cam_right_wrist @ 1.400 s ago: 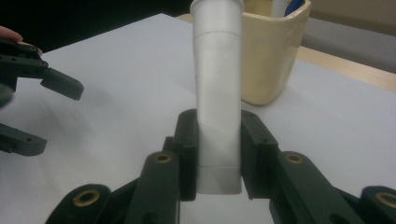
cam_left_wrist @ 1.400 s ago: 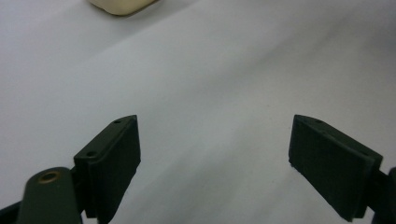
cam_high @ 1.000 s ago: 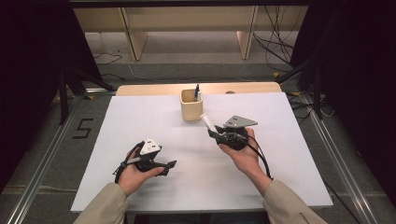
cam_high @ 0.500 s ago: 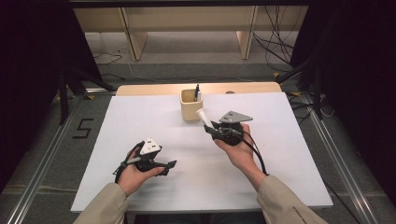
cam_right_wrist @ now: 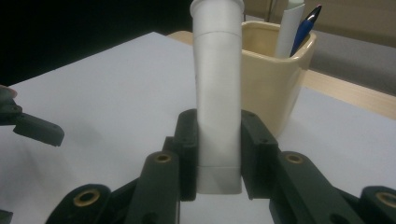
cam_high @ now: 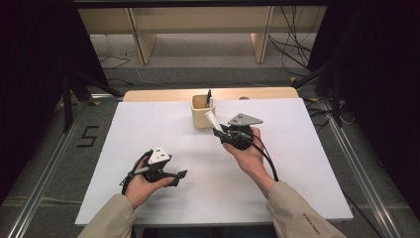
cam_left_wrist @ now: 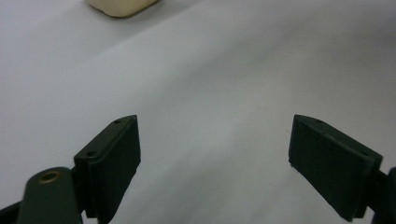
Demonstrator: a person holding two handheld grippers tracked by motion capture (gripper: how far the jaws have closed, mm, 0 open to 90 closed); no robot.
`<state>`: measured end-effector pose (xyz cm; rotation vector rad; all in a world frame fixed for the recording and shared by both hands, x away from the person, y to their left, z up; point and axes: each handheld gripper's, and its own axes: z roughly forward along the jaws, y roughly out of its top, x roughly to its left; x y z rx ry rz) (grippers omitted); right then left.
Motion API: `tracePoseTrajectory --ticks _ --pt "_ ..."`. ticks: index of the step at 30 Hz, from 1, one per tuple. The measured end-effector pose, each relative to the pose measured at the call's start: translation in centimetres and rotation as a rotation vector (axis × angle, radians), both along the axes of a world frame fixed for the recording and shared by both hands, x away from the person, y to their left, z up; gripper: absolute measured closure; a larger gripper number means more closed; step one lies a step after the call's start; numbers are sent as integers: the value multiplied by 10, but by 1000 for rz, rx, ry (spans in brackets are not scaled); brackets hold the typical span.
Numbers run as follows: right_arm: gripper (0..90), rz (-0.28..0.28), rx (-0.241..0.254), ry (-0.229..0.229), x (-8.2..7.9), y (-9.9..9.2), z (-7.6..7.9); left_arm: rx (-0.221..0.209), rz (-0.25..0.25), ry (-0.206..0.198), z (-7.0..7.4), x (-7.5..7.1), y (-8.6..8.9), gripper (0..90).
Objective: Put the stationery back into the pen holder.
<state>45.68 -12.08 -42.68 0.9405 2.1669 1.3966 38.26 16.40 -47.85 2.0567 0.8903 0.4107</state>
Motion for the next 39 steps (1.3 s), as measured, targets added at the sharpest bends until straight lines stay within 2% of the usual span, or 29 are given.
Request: tracePoseTrajectory --ticks 39 --pt "711 -50 -5 -16 36 33 13 -6 0 -2 1 0 0 165"
